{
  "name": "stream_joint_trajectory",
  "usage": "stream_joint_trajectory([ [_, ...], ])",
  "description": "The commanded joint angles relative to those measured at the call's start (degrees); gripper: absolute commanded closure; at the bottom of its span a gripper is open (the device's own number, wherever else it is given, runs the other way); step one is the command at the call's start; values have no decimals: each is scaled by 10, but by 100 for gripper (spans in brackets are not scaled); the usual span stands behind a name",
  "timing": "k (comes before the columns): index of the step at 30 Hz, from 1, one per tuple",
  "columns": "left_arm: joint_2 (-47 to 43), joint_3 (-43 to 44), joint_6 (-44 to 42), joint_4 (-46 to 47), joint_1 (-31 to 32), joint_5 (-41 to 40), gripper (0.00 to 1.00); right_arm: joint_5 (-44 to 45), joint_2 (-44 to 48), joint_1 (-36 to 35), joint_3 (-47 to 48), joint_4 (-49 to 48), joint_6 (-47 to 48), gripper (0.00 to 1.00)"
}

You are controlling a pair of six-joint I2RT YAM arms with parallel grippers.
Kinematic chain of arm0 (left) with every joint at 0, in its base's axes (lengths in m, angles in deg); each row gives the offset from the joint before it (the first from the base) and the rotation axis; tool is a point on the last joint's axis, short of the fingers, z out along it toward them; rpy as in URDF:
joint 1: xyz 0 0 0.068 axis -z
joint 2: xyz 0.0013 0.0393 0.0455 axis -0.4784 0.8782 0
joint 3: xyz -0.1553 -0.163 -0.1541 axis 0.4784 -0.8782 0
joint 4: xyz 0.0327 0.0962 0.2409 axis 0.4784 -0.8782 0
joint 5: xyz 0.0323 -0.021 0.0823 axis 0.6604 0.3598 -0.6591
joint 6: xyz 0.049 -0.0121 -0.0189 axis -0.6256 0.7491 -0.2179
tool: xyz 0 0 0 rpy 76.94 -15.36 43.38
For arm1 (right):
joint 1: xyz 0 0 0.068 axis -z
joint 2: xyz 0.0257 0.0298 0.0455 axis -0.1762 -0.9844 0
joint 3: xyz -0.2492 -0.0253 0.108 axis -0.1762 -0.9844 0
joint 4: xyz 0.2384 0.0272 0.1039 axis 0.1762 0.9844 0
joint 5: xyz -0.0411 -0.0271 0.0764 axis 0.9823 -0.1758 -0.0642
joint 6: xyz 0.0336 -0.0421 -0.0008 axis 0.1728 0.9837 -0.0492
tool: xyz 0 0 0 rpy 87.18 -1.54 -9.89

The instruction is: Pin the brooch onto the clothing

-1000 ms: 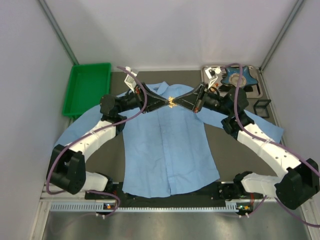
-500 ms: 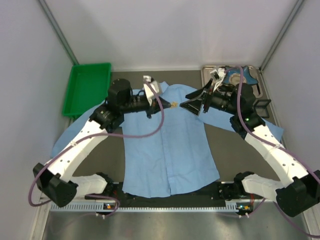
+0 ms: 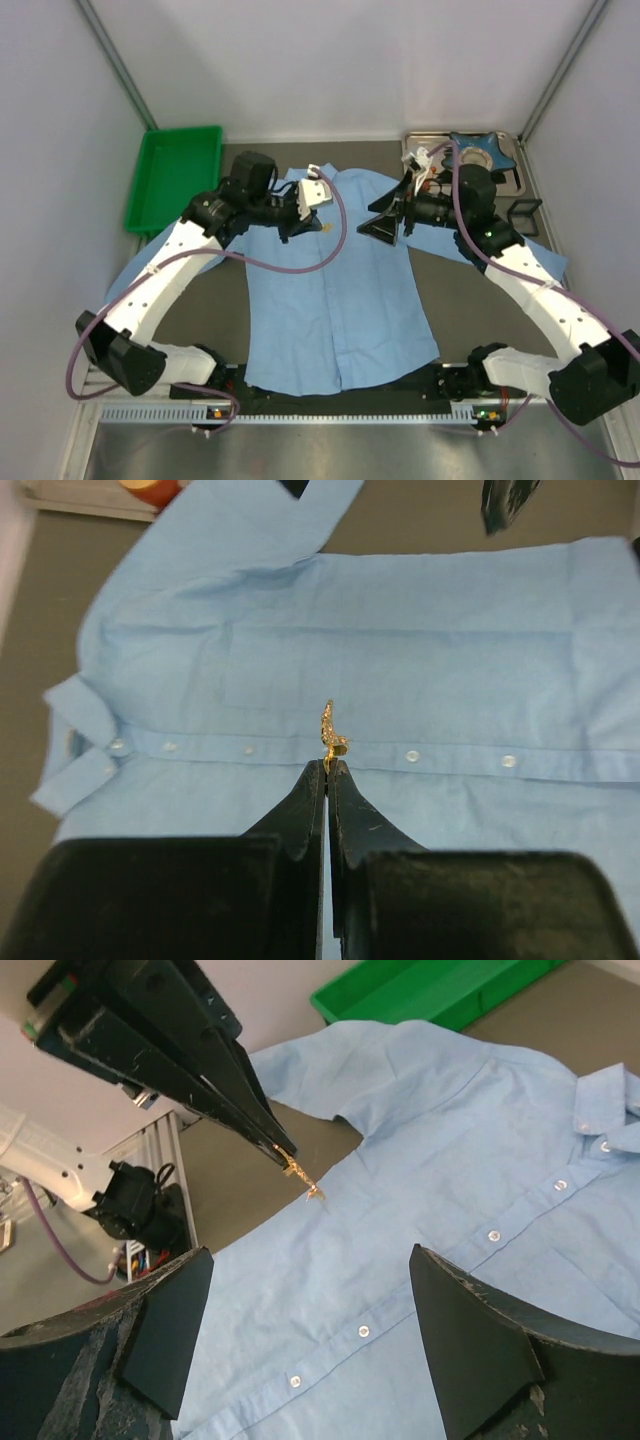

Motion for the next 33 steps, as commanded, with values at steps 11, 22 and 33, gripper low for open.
stream_joint_trajectory([
  [11, 134, 108, 109, -144, -92, 362, 100, -110, -63, -43, 48, 35, 76, 32],
  [22, 121, 105, 98, -171, -64, 359, 100, -101, -80, -88, 48, 37, 78, 52],
  [33, 116, 106, 104, -171, -46, 350, 100, -134, -98, -104, 66, 37, 78, 100],
])
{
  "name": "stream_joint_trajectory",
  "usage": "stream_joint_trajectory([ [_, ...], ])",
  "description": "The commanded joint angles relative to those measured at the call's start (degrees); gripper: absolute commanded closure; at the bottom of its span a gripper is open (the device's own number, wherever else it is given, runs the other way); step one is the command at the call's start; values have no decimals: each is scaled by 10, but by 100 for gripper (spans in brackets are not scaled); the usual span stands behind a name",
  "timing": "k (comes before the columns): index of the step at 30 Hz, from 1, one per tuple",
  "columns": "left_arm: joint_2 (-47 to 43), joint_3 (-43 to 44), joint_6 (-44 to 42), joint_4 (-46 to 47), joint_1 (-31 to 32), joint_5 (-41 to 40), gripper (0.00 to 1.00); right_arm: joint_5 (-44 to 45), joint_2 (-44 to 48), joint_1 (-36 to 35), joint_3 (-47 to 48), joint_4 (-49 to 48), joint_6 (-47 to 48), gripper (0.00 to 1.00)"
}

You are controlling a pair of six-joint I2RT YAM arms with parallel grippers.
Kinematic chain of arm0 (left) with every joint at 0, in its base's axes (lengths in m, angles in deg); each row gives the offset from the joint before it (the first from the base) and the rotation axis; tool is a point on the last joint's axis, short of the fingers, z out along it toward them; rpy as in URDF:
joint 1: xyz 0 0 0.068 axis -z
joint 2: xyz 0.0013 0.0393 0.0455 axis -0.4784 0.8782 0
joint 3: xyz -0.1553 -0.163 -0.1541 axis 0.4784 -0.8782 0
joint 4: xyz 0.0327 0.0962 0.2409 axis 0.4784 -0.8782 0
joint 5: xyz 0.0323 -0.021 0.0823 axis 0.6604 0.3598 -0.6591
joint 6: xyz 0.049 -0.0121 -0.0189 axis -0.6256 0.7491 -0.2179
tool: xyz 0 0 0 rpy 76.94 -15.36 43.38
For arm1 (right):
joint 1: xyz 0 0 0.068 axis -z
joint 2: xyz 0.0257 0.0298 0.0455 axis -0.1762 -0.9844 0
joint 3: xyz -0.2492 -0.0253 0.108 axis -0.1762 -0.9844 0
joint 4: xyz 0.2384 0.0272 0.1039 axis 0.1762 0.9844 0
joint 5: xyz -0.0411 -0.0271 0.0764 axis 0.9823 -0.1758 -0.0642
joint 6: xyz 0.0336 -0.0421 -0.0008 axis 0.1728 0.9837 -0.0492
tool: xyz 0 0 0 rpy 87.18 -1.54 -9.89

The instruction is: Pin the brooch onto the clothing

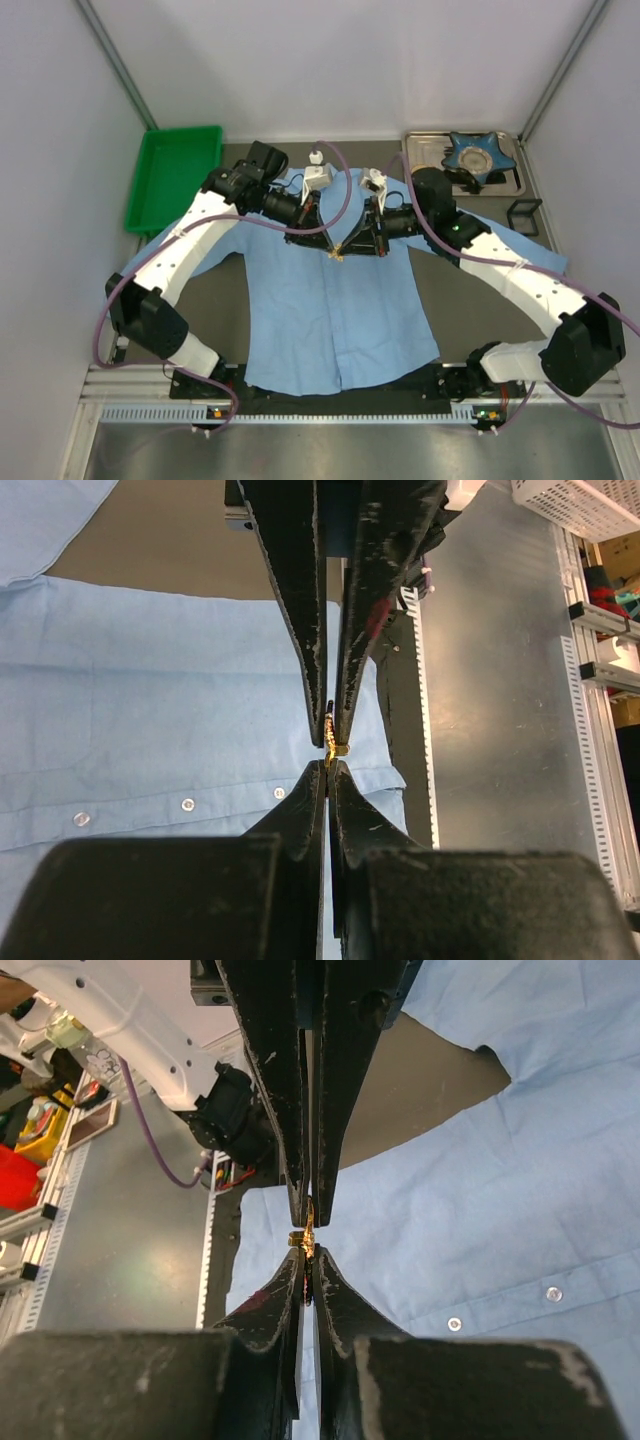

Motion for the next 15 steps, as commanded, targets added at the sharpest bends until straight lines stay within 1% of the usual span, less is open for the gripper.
stream_joint_trajectory([
  [1, -29, 3, 0, -3, 6, 9, 100, -25, -2, -10, 33, -13, 12, 100],
  [2, -31, 3, 2, 6, 6, 4, 100, -29, 0, -11, 33, -12, 12, 100],
  [3, -32, 2, 25, 17, 5, -3, 99, -29, 0, -11, 33, -13, 10, 100],
  [4, -33, 2, 39, 31, 0, -7, 92, -28, 2, -11, 35, -15, 7, 100],
  [5, -40, 1, 54, 44, -8, -4, 83, -19, 4, -9, 37, -15, 3, 100],
  [6, -43, -12, 99, 87, -20, 17, 69, -16, 4, -11, 40, -17, -8, 100],
  [7, -49, -24, 131, 118, -55, 32, 61, -12, 5, -10, 43, -19, -11, 100],
  [8, -67, -39, 167, 155, -77, 48, 56, -5, 7, -9, 44, -22, -17, 100],
  [9, -78, -80, 242, 252, -98, 77, 53, -3, 7, -7, 44, -29, -40, 100],
  [10, -93, -104, 279, 304, -135, 91, 52, -2, 8, -5, 42, -52, -56, 100],
  [11, -126, -131, 311, 367, -147, 98, 51, -2, 9, -3, 39, -76, -75, 100],
  [12, -145, -188, 378, 426, -156, 100, 50, 1, 9, -2, 32, -93, -112, 100],
  [13, -180, -217, 414, 550, -159, 95, 47, 6, 9, -1, 31, -123, -127, 100],
  [14, -193, -241, 443, 595, -160, 90, 45, 20, 12, 0, 27, -139, -141, 100],
  [15, -204, -279, 494, 630, -160, 84, 45, 26, 11, -1, 19, -159, -174, 100],
])
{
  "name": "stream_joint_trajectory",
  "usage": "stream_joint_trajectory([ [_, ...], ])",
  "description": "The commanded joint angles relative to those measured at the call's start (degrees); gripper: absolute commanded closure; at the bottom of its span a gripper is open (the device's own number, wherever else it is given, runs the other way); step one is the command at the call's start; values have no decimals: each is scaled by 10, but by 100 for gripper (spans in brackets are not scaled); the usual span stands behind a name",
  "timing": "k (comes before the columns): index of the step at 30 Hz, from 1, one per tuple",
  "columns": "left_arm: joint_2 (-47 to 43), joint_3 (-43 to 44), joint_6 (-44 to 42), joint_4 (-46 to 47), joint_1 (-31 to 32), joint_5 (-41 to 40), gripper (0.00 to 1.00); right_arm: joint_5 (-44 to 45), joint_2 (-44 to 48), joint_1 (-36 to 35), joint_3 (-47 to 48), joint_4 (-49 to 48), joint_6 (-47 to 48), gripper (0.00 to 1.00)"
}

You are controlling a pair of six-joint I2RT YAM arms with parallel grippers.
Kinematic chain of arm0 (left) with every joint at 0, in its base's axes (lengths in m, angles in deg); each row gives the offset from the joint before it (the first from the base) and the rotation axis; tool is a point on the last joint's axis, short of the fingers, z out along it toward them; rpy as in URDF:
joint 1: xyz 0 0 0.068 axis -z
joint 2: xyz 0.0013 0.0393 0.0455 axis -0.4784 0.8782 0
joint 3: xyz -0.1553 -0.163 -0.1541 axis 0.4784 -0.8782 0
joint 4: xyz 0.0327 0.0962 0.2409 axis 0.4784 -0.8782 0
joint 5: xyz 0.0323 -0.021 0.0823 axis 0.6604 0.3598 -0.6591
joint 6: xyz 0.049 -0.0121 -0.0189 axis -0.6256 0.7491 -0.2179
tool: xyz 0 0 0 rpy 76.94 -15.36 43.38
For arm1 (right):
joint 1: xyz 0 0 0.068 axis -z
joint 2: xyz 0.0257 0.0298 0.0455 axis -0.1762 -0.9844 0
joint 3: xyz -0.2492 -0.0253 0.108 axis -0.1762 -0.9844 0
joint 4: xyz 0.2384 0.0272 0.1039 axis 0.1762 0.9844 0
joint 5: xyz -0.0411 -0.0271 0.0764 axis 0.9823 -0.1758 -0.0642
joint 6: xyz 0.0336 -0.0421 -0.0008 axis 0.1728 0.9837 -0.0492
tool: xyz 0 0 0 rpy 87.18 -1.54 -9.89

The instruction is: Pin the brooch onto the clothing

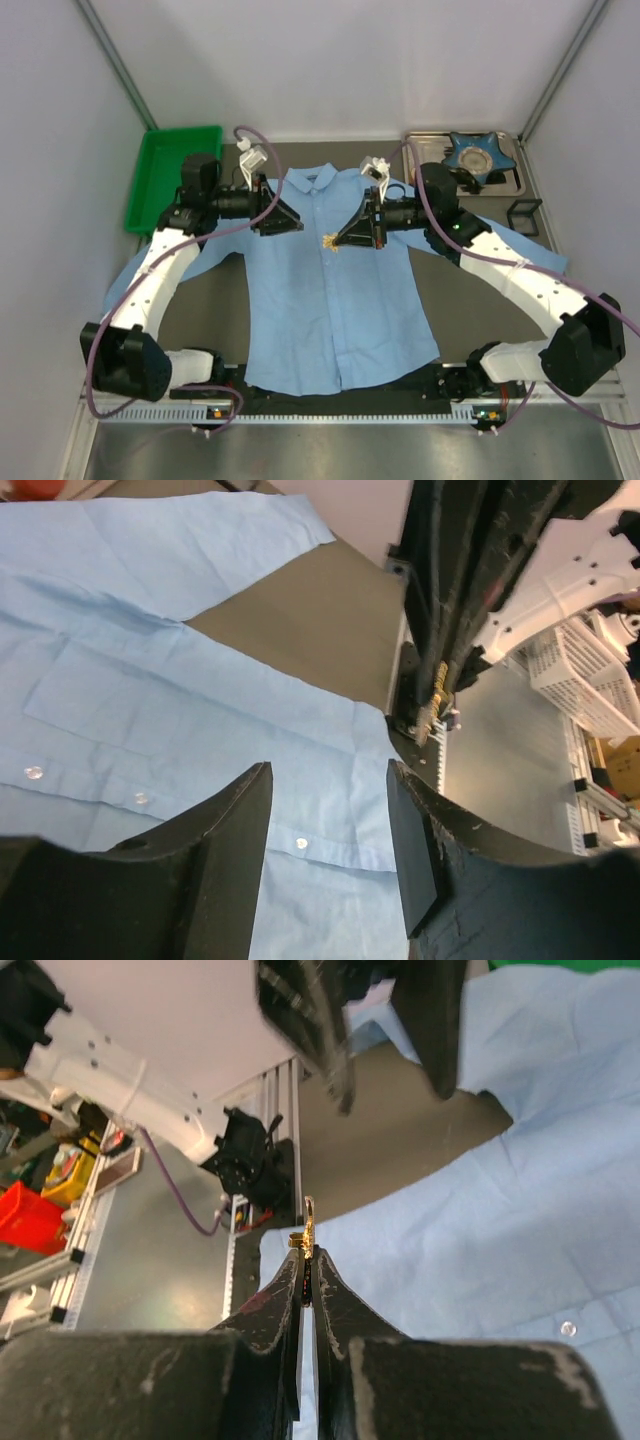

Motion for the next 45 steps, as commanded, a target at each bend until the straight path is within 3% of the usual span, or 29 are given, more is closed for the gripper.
stream_joint_trajectory([
  [1, -90, -101, 232, 359, 4, 27, 45, 30, 12, 2, 5, -125, -112, 100],
  [3, -96, -128, 276, 393, 5, 21, 45, 41, 9, 1, -1, -163, -153, 100],
  [6, -99, -132, 277, 400, 13, 4, 45, 44, 1, 1, -5, -200, -195, 100],
  [17, -76, -131, 292, 433, 64, -21, 53, 37, -11, -5, -5, -228, -213, 100],
  [24, -51, -121, 300, 444, 82, -24, 75, 31, -15, -5, -3, -231, -212, 100],
  [28, -41, -123, 313, 459, 85, -22, 98, 31, -17, -5, -3, -225, -203, 100],
  [31, -31, -126, 334, 479, 85, -23, 100, 40, -20, -5, 3, -201, -182, 100],
  [34, -17, -128, 338, 467, 72, -30, 100, 70, -31, 2, 31, -133, -130, 62],
  [35, -14, -131, 338, 463, 64, -32, 100, 77, -38, 15, 47, -115, -117, 45],
  [36, -10, -132, 337, 459, 44, -32, 100, 84, -43, 21, 57, -86, -89, 40],
  [38, 5, -134, 334, 451, 19, -33, 100, 115, -69, 31, 90, -46, -49, 31],
  [39, 11, -136, 330, 438, -8, -37, 100, 121, -83, 31, 107, -23, 12, 31],
  [40, 26, -138, 327, 436, -22, -38, 100, 130, -116, 31, 124, 32, 31, 31],
  [45, 102, -144, 327, 438, -101, -38, 100, 154, -242, 24, 251, 129, 95, 30],
])
